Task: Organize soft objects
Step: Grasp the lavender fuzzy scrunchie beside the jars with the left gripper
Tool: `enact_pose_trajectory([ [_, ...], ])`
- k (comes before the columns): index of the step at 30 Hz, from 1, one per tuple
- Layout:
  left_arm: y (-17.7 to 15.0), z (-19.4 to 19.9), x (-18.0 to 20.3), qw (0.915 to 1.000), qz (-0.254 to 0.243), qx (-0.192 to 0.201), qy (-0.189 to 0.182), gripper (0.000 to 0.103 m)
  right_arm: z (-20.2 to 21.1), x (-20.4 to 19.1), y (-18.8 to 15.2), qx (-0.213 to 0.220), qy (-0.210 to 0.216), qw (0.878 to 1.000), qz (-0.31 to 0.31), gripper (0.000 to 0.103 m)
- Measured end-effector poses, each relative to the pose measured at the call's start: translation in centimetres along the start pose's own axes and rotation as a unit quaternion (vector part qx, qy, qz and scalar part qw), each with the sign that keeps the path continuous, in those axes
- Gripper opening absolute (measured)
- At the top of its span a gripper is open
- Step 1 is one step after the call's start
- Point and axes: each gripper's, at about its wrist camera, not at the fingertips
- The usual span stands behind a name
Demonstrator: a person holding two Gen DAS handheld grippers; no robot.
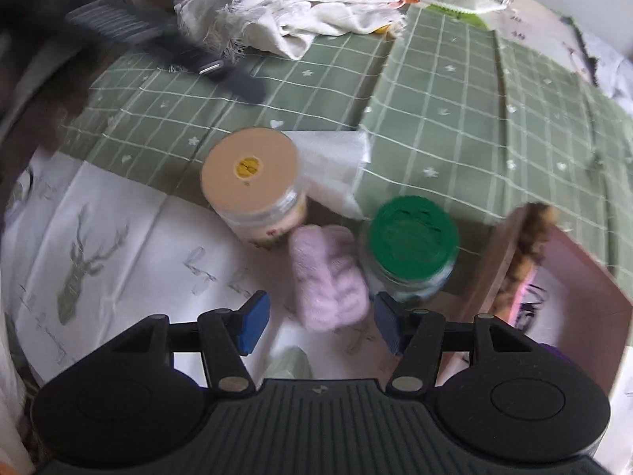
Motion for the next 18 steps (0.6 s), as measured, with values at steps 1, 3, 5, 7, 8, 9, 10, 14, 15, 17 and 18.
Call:
enact_pose_trajectory([
  [1,-0.2,0.0,-0.2,0.9996,-0.021,0.003,0.017,0.024,-0.3,-0.2,0.2,-0.002,-0.001,1.0,-0.005,0.058],
  [3,0.2,-0.5,-1.3,0.9982,-0.042,-0.007,0.042,0.024,-1.3,-1.3,0.4,-0.008,-0.015,1.0,0.005,0.058],
  [5,0.8,-1.4,-3.6,0.9994,0.006,-0.02,0.028,0.024,-1.9,-2.6,0.1,-0.008,-0.029,0.999,0.02,0.058],
  [7,0.9,-1.2,-5.4,0.9973,0.07,-0.012,0.018,0.024,-2.0,-3.4,-0.4,-0.007,-0.009,1.0,0.021,0.058],
  [8,0.7,-0.7,-5.8,0.9956,0.091,0.002,0.022,0.024,-1.9,-3.6,-0.6,-0.008,0.001,1.0,0.025,0.058],
  [9,0.1,0.0,-5.9,0.9937,0.107,0.02,0.027,0.024,-1.5,-3.6,-0.7,-0.008,0.006,0.999,0.031,0.058],
  [10,-0.6,0.7,-5.9,0.9907,0.126,0.04,0.033,0.024,-0.9,-3.4,-0.4,0.0,0.009,1.0,0.029,0.058],
  [14,-3.9,1.8,-5.1,0.976,0.196,0.032,0.09,0.024,2.6,0.6,2.3,0.033,0.086,0.992,-0.09,0.058],
  [15,-4.3,1.5,-4.3,0.978,0.186,0.021,0.091,0.024,3.2,1.6,3.4,0.038,0.099,0.987,-0.12,0.06],
  [17,-5.2,0.9,-2.1,0.9823,0.174,0.004,0.07,0.024,3.3,3.3,6.3,0.039,0.096,0.98,-0.168,0.066],
  [18,-5.7,0.3,-1.1,0.9836,0.175,-0.003,0.046,0.024,2.7,3.8,7.7,0.032,0.092,0.978,-0.182,0.072],
])
Point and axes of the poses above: each gripper's, at about its wrist camera, not at the fingertips, and z roughly against the way its jaws point, x to its right, y to its top, and after that the axes turned 4 degrees about -z, right-handed
